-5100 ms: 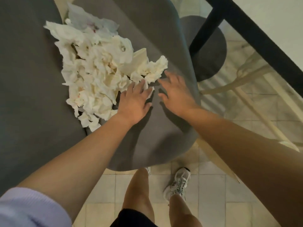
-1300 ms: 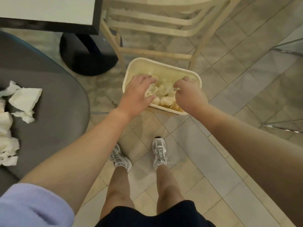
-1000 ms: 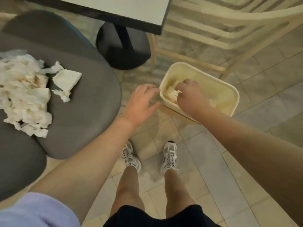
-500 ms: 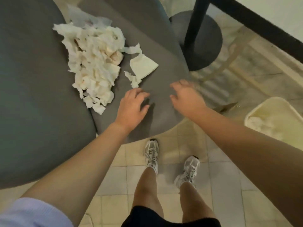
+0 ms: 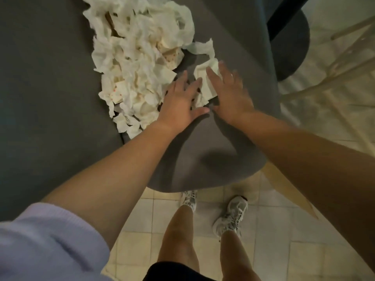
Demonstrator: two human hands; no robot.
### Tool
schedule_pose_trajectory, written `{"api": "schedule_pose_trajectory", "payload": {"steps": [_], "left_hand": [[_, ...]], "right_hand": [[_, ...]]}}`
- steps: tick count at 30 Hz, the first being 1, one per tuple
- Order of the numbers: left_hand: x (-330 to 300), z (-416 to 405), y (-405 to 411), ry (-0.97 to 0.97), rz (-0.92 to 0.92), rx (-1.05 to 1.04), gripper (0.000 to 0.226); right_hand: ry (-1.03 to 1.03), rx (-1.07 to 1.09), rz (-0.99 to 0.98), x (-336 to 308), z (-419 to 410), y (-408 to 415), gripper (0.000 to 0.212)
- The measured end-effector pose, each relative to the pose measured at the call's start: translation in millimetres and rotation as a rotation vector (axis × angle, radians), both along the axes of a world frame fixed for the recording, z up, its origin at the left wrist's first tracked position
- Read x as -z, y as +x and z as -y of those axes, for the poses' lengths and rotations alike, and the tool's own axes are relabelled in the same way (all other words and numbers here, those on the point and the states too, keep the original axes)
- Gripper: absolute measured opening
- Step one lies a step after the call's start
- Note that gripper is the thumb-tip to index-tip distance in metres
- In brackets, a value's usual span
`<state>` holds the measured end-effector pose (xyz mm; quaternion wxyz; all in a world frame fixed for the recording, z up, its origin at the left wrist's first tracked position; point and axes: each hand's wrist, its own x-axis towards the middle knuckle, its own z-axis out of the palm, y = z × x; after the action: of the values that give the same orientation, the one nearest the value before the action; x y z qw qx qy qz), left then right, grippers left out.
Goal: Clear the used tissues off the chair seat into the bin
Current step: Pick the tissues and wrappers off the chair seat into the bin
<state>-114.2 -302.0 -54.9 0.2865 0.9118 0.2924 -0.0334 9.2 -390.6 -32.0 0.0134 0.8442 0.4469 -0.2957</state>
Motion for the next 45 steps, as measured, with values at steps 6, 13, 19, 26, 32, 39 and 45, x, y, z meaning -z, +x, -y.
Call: {"api": "schedule_pose_trajectory", "payload": {"steps": [6, 13, 19, 26, 32, 39, 45], "left_hand": [[11, -4, 3, -0.106, 0.113, -0.008, 0.053], [10, -9, -4, -0.122, 0.139, -0.039, 0.038], [-6, -6, -5, -0.018, 0.129, 0.017, 0.022], [-35, 31, 4, 0.061, 0.195, 0.097, 0.019], [-64, 92, 27, 0.242, 0.308, 0.177, 0.017], [-85, 189, 64, 0.037, 0.409, 0.405, 0.016], [-102, 286, 98, -0.15, 0.476, 0.513, 0.026]], "right_hand": [[0.029, -0.058, 0.027, 18, -20, 5, 0.082], [0.054, -0.132, 0.245, 7, -12, 2, 0.046], [0.274, -0.074, 0.243, -9, 14, 0, 0.023], [0.373, -0.014, 0.281, -44, 64, 4, 0.02], [0.364, 0.14, 0.242, -71, 148, 16, 0.015], [0.642, 0.253, 0.392, -90, 266, 22, 0.025], [0.686, 0.479, 0.483, -99, 379, 18, 0.027]]}}
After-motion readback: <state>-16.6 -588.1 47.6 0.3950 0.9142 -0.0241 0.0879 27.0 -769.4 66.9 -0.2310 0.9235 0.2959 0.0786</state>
